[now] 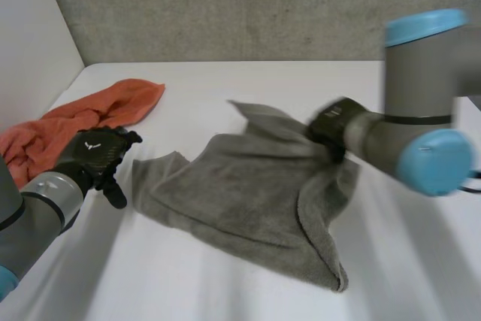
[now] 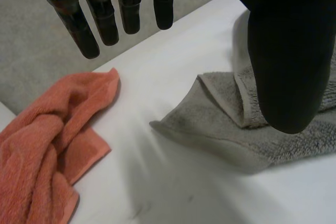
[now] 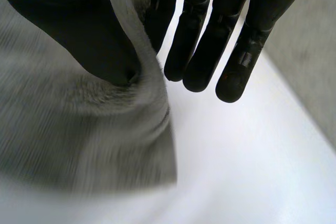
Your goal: Fold the laundry.
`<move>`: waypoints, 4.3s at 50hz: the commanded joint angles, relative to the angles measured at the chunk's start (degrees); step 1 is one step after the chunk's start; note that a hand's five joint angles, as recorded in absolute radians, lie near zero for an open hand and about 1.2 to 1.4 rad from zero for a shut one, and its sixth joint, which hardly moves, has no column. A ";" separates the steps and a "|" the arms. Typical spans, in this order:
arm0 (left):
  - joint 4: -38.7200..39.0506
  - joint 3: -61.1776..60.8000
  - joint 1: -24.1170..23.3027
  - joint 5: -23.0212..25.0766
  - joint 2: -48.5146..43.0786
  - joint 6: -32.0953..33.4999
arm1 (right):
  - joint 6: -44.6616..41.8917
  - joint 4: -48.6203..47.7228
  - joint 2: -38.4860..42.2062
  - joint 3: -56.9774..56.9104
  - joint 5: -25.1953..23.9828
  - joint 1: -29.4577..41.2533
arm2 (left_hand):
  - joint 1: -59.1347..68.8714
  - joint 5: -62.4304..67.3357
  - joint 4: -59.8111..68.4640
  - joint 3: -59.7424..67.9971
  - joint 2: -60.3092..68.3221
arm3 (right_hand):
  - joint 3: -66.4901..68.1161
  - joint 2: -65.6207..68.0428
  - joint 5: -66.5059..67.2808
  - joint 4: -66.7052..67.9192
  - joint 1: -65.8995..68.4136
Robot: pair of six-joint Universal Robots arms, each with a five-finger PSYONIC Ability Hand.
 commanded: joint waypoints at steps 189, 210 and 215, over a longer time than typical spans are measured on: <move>-3.87 -4.10 -3.86 4.08 -0.31 -1.34 | -17.20 -8.68 -2.15 13.29 -17.12 -6.47 | 27.20 27.93 27.48 27.26 27.50 | -44.22 -43.57 -43.21 -44.43 -31.77; -0.98 -7.35 -2.28 4.08 -1.45 3.50 | -23.10 -7.71 7.00 6.61 -16.95 -6.12 | 20.14 20.87 20.42 20.20 20.44 | -4.74 -4.10 -3.74 -4.96 7.70; 1.23 -6.83 -2.80 4.16 -2.68 3.59 | -21.43 -7.97 6.39 7.22 -17.13 -7.00 | 19.13 19.86 19.42 19.19 19.43 | 12.41 13.06 13.42 12.20 24.86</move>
